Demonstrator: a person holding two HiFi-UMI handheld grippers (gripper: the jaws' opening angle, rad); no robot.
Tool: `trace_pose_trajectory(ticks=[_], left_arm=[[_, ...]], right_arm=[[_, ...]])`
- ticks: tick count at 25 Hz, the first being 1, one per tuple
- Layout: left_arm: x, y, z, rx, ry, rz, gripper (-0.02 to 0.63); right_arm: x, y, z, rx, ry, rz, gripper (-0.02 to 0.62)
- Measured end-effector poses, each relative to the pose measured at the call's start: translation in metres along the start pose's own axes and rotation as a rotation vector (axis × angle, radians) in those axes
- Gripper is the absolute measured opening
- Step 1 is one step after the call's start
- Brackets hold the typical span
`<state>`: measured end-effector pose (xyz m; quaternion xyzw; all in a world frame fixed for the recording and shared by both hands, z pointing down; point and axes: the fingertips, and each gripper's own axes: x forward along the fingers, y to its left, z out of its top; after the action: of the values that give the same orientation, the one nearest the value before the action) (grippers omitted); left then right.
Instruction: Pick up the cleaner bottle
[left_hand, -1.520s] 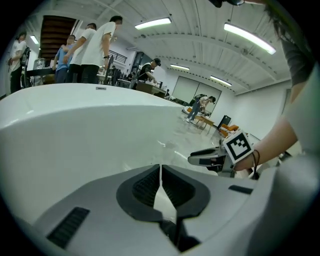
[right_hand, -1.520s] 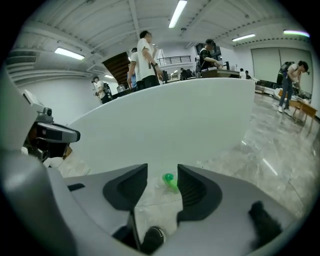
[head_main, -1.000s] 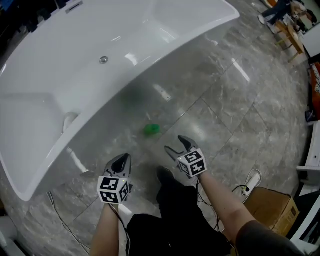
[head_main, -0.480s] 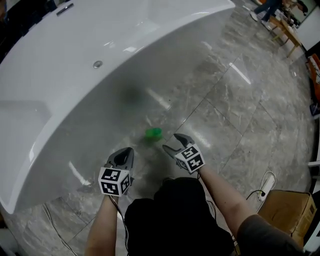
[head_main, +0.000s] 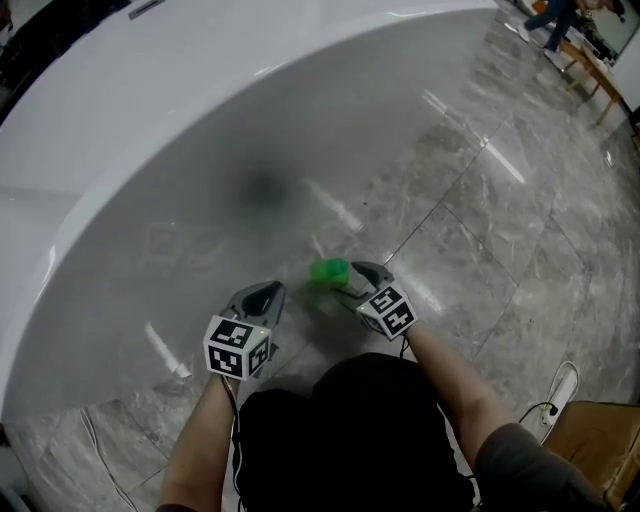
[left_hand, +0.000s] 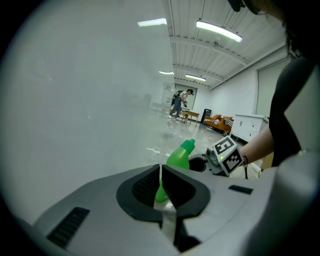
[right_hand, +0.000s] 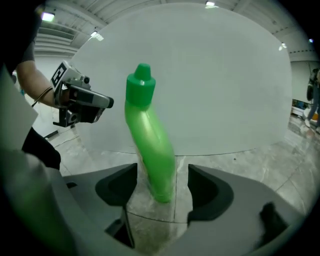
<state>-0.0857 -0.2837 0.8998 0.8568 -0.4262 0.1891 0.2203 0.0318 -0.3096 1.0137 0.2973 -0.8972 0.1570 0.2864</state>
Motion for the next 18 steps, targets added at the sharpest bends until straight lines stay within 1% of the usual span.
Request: trace_pose_trajectory(ticks=[5, 8, 12, 15, 18], left_arm=[[0.009, 0.015, -0.005, -0.061, 0.010, 0.033, 0.025], [0.015, 0.015, -0.009, -0.052, 0.036, 0.038, 0.025], [0.020, 0.013, -0.012, -0.038, 0.053, 0.040, 0.025], [0.021, 0.012, -0.013, -0.039, 0.053, 0.038, 0.025], [0.013, 0.017, -0.013, -0.097, 0.030, 0.055, 0.025]], right_arm=[[0.018, 0.004, -0.001, -0.024, -0.010, 0.054, 0.308], [0.029, 0.010, -0.002, -0.078, -0.011, 0.088, 0.308], [0.042, 0.018, 0.008, -0.097, -0.068, 0.126, 0.308], [0.050, 0.023, 0.015, -0.145, -0.094, 0.118, 0.307], [0.058, 0.026, 0.019, -0.130, -0.132, 0.103, 0.307]])
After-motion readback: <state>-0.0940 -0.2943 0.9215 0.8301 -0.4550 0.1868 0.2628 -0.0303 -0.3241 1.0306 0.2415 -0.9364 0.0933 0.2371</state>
